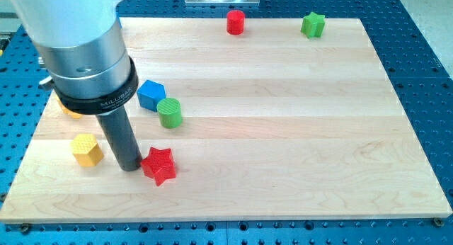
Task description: Slide the red star towards the center right corner
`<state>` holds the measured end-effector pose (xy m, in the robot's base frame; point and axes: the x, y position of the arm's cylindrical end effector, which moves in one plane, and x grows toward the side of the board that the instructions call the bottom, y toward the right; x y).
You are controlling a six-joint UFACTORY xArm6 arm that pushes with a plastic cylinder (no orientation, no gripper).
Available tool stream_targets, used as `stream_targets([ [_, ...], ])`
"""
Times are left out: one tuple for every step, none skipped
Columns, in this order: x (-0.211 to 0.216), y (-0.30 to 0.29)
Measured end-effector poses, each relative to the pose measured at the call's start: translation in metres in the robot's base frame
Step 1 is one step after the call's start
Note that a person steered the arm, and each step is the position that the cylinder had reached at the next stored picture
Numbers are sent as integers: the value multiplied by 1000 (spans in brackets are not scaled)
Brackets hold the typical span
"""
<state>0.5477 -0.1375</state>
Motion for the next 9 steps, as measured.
stream_targets([
  [15, 32],
  [37, 48],
  [31, 122],
  [16, 188],
  [10, 225],
  [11, 265],
  [37, 238],
  [37, 268],
  [13, 322],
])
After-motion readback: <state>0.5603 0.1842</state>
